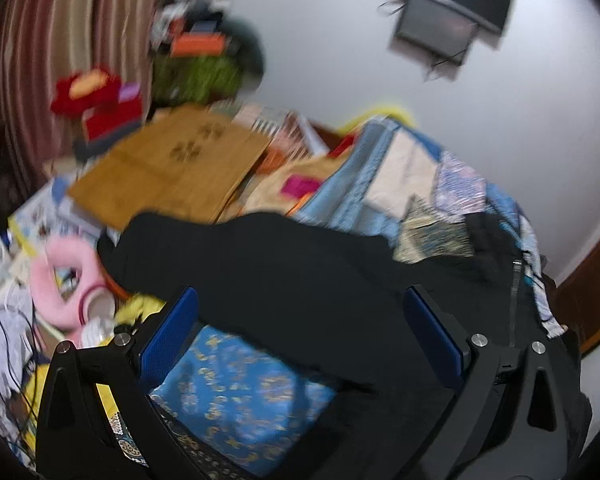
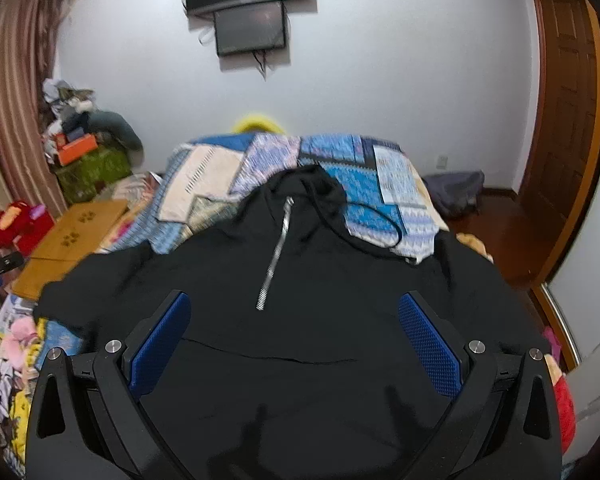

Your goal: Fold large clothes

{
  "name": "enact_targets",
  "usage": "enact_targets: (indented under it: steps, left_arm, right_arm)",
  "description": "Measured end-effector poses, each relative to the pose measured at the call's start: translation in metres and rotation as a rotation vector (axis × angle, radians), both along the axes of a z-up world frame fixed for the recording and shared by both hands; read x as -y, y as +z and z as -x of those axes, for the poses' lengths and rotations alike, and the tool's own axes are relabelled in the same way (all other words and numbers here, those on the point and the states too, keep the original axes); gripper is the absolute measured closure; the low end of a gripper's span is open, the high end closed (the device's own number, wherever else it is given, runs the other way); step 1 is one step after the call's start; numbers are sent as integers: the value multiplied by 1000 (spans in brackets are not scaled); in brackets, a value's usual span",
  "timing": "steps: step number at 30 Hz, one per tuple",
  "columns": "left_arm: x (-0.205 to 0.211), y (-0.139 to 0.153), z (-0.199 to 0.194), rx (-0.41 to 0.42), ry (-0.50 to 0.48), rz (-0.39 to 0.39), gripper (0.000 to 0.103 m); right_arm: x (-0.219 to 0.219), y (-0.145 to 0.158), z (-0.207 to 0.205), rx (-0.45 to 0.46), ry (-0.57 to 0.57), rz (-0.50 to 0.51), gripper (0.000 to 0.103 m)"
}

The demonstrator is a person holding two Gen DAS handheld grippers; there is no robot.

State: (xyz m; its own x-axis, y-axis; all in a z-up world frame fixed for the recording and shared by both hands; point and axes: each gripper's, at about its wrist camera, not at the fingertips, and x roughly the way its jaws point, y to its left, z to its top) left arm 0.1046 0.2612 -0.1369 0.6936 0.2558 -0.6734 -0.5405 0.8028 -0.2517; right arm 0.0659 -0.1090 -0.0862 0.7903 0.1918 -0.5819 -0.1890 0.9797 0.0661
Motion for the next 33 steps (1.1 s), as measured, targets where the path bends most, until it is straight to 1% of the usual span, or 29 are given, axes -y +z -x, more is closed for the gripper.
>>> enact_targets:
  steps: [3, 6, 7, 8, 9, 11, 14, 16, 17, 18, 21, 23, 24, 25, 26, 27, 28, 29, 30, 31, 32, 33]
  left_arm:
    - [-29, -29, -5, -55, 26, 84, 0]
    - [-53, -58, -8, -92, 38, 199, 4]
    - [-60, -67, -9, -100, 42, 240, 6]
    - [-68, -80, -9, -104, 43, 303, 8]
    - [-72, -85, -9, -107, 45, 335, 10]
    - [-83, -104, -10, -116, 57, 432, 11]
    - [-86, -117, -11, -97, 77, 498, 11]
    - [-88, -121, -13, -88, 86, 506, 12]
    - [-90, -122, -14, -83, 98, 504, 13]
    - [-94, -124, -17, -80, 106, 501, 15]
    - [-102, -122, -22, -81, 151, 456, 27]
    - [-105, -115, -25, -78, 171, 393, 34]
    - [-107, -114, -29, -84, 173, 368, 40]
    - [-107, -109, -34, -98, 174, 322, 46]
    - [-107, -106, -37, -110, 174, 283, 50]
    - [-107, -103, -40, -121, 176, 250, 60]
    - [-104, -97, -45, -143, 175, 185, 75]
    - [-101, -91, -50, -165, 162, 124, 83]
    - [-99, -87, -53, -179, 152, 84, 89]
    - [-96, -80, -57, -183, 145, 45, 91]
    - [-92, -68, -59, -159, 138, 21, 92]
    - [-90, -62, -60, -141, 132, 15, 95]
  right_arm:
    - [4, -17, -9, -65, -28, 10, 0]
    - [8, -27, -12, -109, -49, 15, 0]
    - [9, -29, -13, -121, -53, 16, 0]
    - [8, -30, -15, -126, -54, 16, 0]
    - [10, -32, -13, -135, -57, 22, 0]
    - [10, -33, -15, -143, -59, 30, 0]
    - [13, -35, -18, -156, -60, 36, 0]
    - [14, -37, -22, -162, -61, 33, 0]
    - [13, -37, -24, -165, -60, 31, 0]
    - [13, -37, -24, -166, -59, 30, 0]
    - [13, -37, -26, -164, -60, 33, 0]
    - [14, -37, -26, -162, -60, 35, 0]
    - [13, -37, -27, -161, -59, 34, 0]
    - [14, -37, -27, -160, -59, 33, 0]
    - [13, -36, -28, -160, -59, 32, 0]
    - [14, -36, -29, -161, -59, 31, 0]
    - [14, -35, -29, -161, -59, 30, 0]
    - [14, -34, -29, -160, -59, 30, 0]
    - [15, -33, -29, -157, -58, 31, 0]
    - [15, -31, -29, -154, -57, 32, 0]
    - [15, -30, -29, -150, -57, 33, 0]
    - [15, -28, -29, -146, -59, 37, 0]
